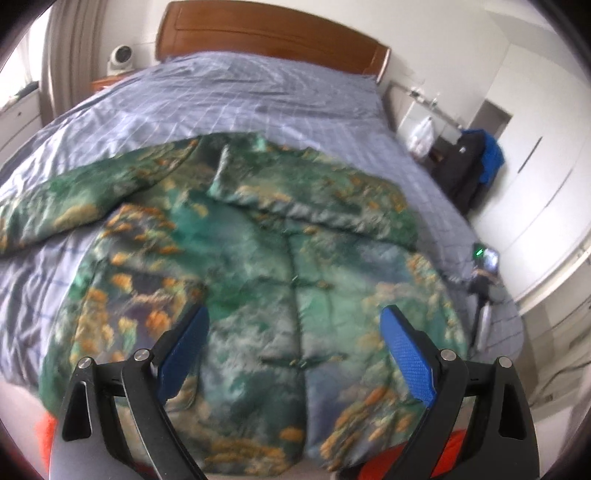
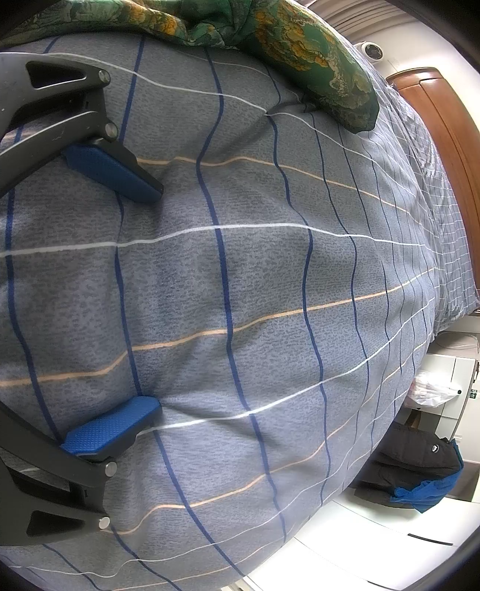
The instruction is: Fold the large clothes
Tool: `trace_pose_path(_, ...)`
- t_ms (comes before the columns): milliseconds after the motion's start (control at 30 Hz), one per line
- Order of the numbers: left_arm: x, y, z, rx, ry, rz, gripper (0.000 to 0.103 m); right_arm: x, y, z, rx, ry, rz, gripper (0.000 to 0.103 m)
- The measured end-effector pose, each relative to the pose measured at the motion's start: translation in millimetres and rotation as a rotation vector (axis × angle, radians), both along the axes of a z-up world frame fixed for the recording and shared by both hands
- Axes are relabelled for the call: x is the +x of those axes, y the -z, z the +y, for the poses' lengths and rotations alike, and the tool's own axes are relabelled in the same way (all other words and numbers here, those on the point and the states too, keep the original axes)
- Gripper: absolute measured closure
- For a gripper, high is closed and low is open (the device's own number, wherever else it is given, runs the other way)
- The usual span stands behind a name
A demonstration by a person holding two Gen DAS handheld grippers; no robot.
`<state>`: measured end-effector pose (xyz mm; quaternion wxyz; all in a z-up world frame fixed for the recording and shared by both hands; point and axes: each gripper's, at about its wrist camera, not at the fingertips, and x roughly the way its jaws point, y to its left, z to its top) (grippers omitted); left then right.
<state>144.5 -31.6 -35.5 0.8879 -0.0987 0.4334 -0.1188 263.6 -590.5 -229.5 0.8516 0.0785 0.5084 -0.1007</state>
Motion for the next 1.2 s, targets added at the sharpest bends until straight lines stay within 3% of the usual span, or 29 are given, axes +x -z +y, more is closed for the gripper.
trace_pose_path(100,-3.4,10.0,5.2,0.025,-0.024,0.02,0.008,0.1,0.1,0.0,0.0,0.0,0.0,0.0)
trace_pose_path(233,-1.8,14.4,21.9,-0.02,-0.081,0.044,0.008,0.1,0.1,0.1,0.0,0.0,0.0,0.0)
trace_pose_path(367,10.0,17.4,58.3,-0.191,-0.205,0.084,0.009,0.1,0.2,0.1,0.0,0.0,0.0,0.0)
trace_pose_path(500,10.3,6.6,79.8,-0.236,-0.287,0.049,0.009,0.5,0.2,0.2,-0.001,0.0,0.0,0.0)
trace_pose_path(667,11.4,-11.4,77.3,-0.226,-0.28,0.001,0.009,0.5,0.2,0.1,-0.001,0.0,-0.001,0.0)
trace_pose_path(833,-3.7,-33.0,49.1,-0.119,-0.213,-0.107,0.009,0.2,0.3,0.1,-0.001,0.0,0.0,0.0)
trace_pose_path(933,-8.1,-42.1,32.5,-0.117,-0.186,-0.114,0.009,-0.1,0.3,0.0,-0.001,0.0,0.0,0.0)
trace_pose_path(1100,-9.3,-63.7,8.0,-0.154,-0.251,-0.135,0.009,-0.1,0.3,0.0,-0.001,0.0,0.0,0.0)
trace_pose_path(1200,-10.2,-77.0,-8.8,-0.124,-0.298,-0.147,0.009,-0.1,0.3,0.1,-0.001,0.0,-0.001,0.0)
